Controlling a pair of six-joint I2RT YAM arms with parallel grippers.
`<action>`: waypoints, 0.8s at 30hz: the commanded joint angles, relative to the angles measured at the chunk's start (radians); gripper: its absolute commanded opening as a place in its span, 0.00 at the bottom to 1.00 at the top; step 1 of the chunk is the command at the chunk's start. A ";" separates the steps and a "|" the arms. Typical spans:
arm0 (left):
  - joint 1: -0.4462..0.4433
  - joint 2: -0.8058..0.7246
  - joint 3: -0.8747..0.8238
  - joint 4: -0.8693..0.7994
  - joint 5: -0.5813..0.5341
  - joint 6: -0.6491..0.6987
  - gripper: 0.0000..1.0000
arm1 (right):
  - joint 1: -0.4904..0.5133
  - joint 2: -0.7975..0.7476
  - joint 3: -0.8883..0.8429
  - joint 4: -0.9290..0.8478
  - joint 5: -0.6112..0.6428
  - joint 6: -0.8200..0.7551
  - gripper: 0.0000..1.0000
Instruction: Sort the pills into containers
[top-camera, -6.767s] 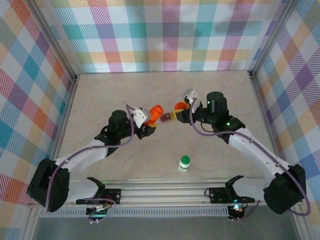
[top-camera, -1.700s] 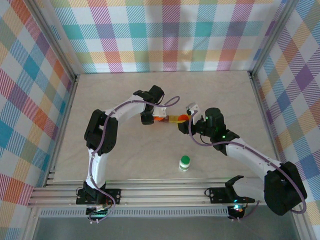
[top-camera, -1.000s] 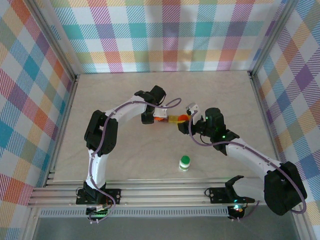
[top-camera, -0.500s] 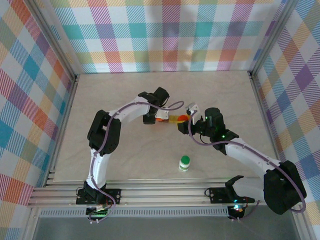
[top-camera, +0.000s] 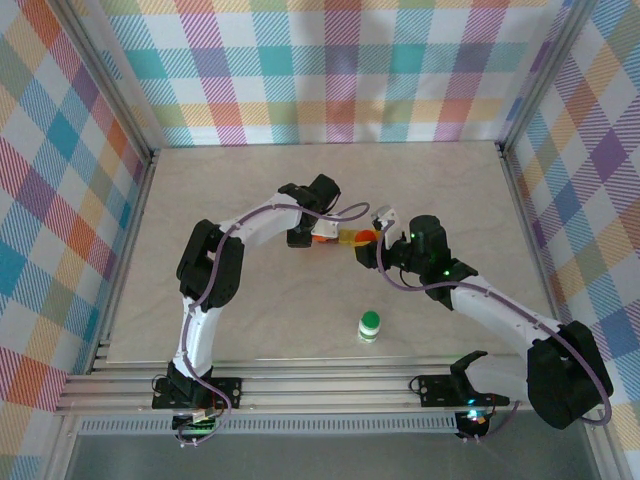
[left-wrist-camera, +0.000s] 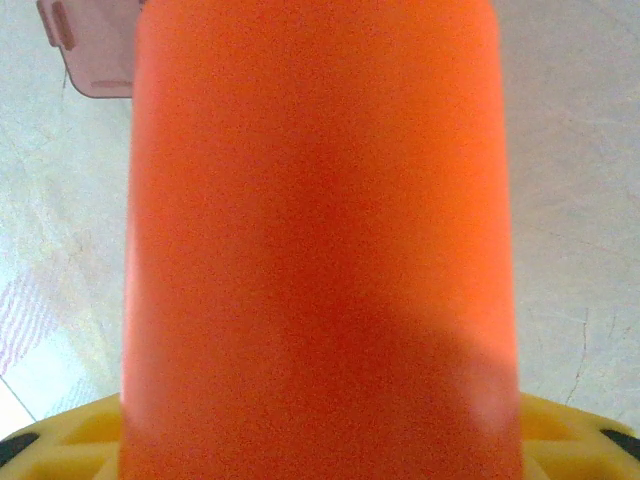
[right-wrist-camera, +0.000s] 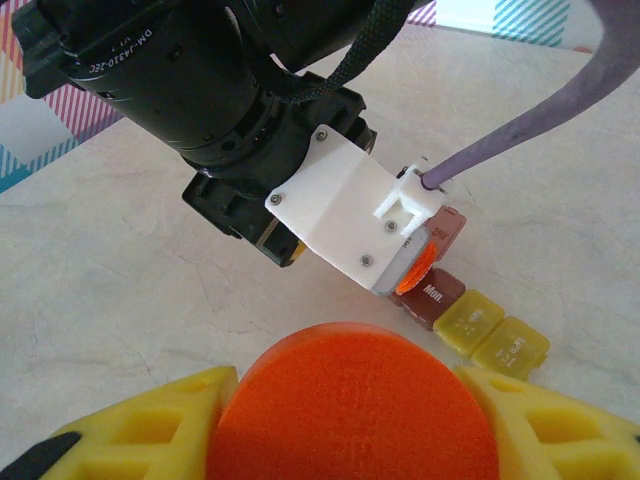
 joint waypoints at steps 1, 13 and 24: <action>-0.006 -0.054 0.013 -0.016 0.022 -0.001 0.00 | -0.003 0.001 0.032 0.006 -0.026 0.008 0.34; 0.011 -0.103 -0.008 0.008 0.025 0.003 0.00 | -0.003 0.006 0.033 0.009 -0.032 0.012 0.34; 0.008 -0.045 -0.014 0.000 0.018 0.007 0.00 | -0.002 0.011 0.033 0.009 -0.034 0.014 0.34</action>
